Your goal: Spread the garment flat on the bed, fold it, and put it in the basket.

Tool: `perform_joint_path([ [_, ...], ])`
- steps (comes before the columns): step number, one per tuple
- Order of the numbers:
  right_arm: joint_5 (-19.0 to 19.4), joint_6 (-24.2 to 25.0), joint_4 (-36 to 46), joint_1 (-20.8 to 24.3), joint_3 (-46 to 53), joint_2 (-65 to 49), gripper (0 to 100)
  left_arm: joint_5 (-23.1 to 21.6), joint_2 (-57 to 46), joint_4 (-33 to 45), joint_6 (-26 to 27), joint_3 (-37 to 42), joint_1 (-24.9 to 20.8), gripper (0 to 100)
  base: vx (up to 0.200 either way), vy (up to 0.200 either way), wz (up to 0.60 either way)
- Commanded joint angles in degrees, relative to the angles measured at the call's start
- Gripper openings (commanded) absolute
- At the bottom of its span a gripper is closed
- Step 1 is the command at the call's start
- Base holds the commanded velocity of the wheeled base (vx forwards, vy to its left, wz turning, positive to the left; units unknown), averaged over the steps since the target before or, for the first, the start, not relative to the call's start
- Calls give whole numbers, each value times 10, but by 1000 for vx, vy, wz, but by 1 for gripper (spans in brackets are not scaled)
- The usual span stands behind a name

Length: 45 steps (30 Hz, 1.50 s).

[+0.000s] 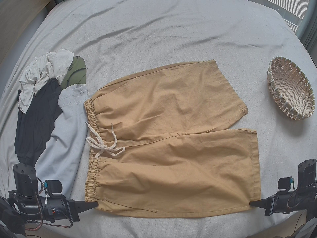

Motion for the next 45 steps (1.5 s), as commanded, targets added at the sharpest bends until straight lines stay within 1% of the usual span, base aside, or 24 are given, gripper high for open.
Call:
perform_joint_path([
  [1, 1, -1, 50, 7, 10, -66, 0, -1, -16, 51, -2, 11, -1, 0, 0, 0, 0],
  [4, 1, -1, 79, 6, 10, -93, 0, -4, -28, 74, -2, 9, -3, 0, 0, 0, 0],
  [8, 0, -6, 116, 8, 10, -131, 0, -4, -38, 88, -2, 11, -12, 0, 0, 0, 0],
  [10, 1, -11, 144, 7, 10, -158, 0, -5, -57, 111, -1, 10, -15, 0, 0, 0, 0],
  [13, 1, -10, 146, 6, 10, -178, 0, -17, -73, 125, -1, 8, -22, 0, 0, 0, 0],
  [17, 1, -10, 140, 0, -5, -205, 0, -27, -100, 118, -6, -10, -22, 0, 0, 0, 0],
  [19, 0, -8, 136, 0, -17, -225, 0, -29, -110, 118, -17, -28, -22, 0, 0, 0, 0],
  [21, -1, -5, 136, -6, -50, -256, 0, -27, -135, 117, -55, -52, -22, 0, 0, 0, 0],
  [23, 0, 7, 136, -24, -86, -263, 0, -25, -156, 118, -79, -72, -22, 0, 0, 0, 0],
  [24, 1, 13, 136, -30, -97, -264, 0, -25, -160, 118, -83, -77, -22, 0, 0, 0, 0],
  [25, 3, 24, 136, -43, -130, -264, 0, -24, -172, 118, -92, -93, -22, 0, 0, 0, 0],
  [26, 3, 26, 136, -46, -144, -264, 0, -24, -177, 118, -95, -101, -22, 0, 0, 0, 0],
  [31, -1, 29, 136, -47, -222, -248, 0, -17, -182, 114, -131, -137, -18, 0, 0, 0, 0],
  [34, -2, 35, 135, -47, -267, -218, 0, -7, -181, 93, -149, -156, -15, 0, 0, 0, 0],
  [39, -2, 39, 133, -47, -303, -185, 0, 18, -175, 55, -165, -169, -16, 0, 0, 0, 0],
  [41, -2, 40, 115, -47, -321, -158, 0, 40, -168, 43, -168, -176, -16, 0, 0, 0, 0],
  [45, -3, 39, 87, -47, -341, -129, 0, 45, -163, 41, -167, -182, -15, 0, 0, 0, 0],
])
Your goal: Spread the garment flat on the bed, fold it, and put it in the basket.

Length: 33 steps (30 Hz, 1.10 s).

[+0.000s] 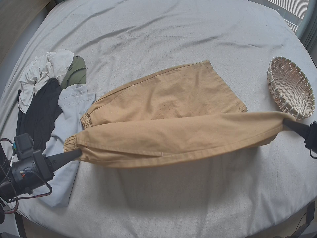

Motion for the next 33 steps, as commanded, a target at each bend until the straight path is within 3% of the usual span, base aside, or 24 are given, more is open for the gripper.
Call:
perform_joint_path([
  [1, -3, 0, -24, 2, -45, 68, 0, 6, 9, -5, -2, -14, 2, 0, 0, 0, 0],
  [24, -16, 1, -25, 12, -239, 221, 0, 32, 31, -13, -2, -17, 4, 0, 0, 0, 0],
  [33, -35, 0, -24, 32, -313, 270, 0, 40, 40, -15, -39, -28, 4, 0, 0, 0, 0],
])
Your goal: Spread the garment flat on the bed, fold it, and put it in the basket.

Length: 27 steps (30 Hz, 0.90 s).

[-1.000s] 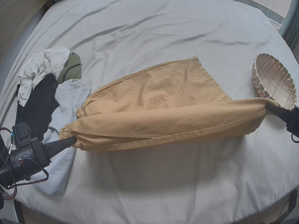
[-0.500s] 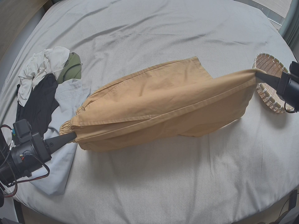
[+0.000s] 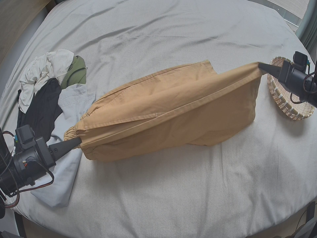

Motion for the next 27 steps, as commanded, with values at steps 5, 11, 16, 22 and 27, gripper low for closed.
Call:
perform_joint_path([
  [5, -21, 0, -1, 31, -63, 66, 0, 8, 22, -2, -13, -7, 0, 0, 0, 0, 0],
  [11, -26, 0, -2, 31, -90, 92, 0, 12, 29, -1, -15, -19, 0, 0, 0, 0, 0],
  [16, -30, 0, -2, 28, -119, 110, 0, 11, 40, -2, -16, -27, 14, 0, 0, 0, 0],
  [22, -29, 0, -2, 31, -126, 123, 0, 8, 46, -1, -18, -33, 32, 0, 0, 0, 0],
  [27, -29, 1, -3, 32, -141, 141, 0, 10, 53, -1, -16, -32, 32, 0, 0, 0, 0],
])
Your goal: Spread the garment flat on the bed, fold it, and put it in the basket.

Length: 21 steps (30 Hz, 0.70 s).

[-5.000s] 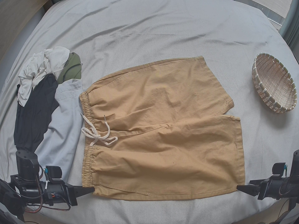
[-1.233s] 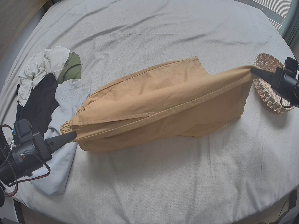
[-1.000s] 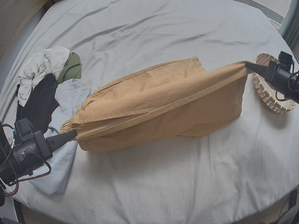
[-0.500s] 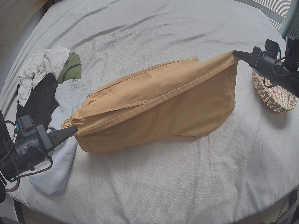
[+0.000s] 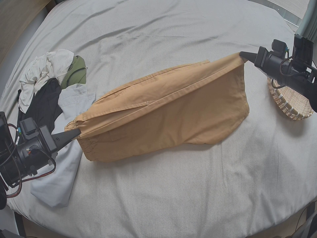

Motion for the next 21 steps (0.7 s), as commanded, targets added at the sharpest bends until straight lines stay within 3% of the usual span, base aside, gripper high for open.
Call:
perform_joint_path([
  [1, 0, 0, -1, 3, -17, 22, 0, 1, 13, 0, 1, 1, 2, 0, 0, 0, 0],
  [9, -1, -1, -1, 10, -42, 46, 0, 2, 39, -1, 3, -2, 3, 0, 0, 0, 0],
  [21, 1, -1, -45, 9, -69, 108, 0, -1, 103, -61, -5, -20, 46, 0, 0, 0, 0],
])
